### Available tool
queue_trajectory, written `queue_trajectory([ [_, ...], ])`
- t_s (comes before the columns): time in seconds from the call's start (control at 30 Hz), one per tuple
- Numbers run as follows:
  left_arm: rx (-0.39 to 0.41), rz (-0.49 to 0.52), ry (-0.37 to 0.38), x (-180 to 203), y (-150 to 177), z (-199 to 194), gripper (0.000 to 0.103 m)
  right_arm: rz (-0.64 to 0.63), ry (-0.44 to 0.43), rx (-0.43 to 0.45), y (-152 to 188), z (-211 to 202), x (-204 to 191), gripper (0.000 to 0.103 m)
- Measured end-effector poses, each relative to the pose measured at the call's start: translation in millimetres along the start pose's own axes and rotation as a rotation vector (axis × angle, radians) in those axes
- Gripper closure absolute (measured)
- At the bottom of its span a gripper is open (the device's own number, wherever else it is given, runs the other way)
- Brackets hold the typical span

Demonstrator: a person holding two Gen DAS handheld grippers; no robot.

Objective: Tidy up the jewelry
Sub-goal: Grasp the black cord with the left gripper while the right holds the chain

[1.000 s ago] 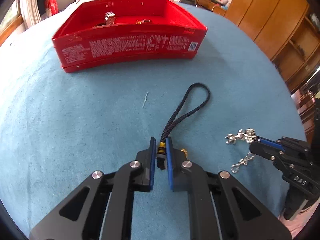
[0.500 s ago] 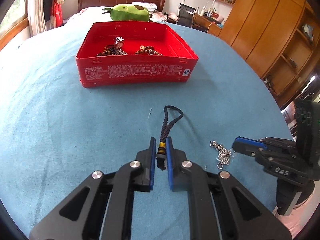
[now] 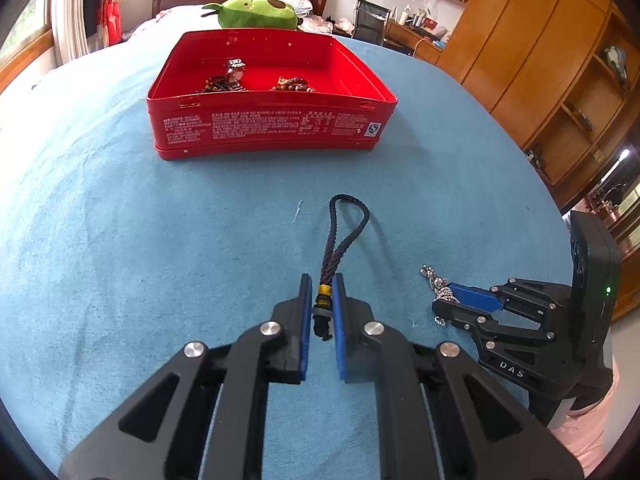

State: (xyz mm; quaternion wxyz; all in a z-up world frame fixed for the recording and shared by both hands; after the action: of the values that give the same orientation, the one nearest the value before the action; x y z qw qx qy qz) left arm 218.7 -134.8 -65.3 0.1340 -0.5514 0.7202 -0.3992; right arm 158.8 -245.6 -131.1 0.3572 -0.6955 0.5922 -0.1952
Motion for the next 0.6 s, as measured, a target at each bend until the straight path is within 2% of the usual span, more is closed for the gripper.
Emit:
queue_trajectory([
  [0.1, 0.002, -0.005, -0.005, -2, 0, 0, 0.095, 0.064, -0.028, 0.000, -2, -2, 2, 0.086],
  [0.17, 0.004, -0.007, -0.005, -2, -1, -1, 0.095, 0.125, -0.094, 0.004, -7, -7, -1, 0.087],
  [0.23, 0.006, -0.010, -0.005, -2, -2, -2, 0.095, 0.155, -0.124, 0.022, -15, -13, -2, 0.087],
  [0.47, 0.035, -0.024, 0.003, -4, -9, -15, 0.095, 0.198, -0.218, 0.116, -57, -48, -12, 0.087],
  [0.6, 0.053, -0.031, 0.005, -5, -18, -24, 0.095, 0.196, -0.237, 0.161, -82, -62, -14, 0.087],
])
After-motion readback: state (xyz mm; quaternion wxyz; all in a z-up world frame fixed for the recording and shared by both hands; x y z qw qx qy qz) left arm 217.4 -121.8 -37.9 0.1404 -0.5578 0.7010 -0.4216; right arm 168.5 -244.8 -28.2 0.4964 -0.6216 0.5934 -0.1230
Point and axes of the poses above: each gripper's, at about its wrist camera, not at the fingertips, and z roughly the way its jaws point, x to its right, y to its underside, the point moved 10 cm from there along z, roughly the way its jaws point, and after that the axes turned 15 degrees about x, right-handed, at the moved point
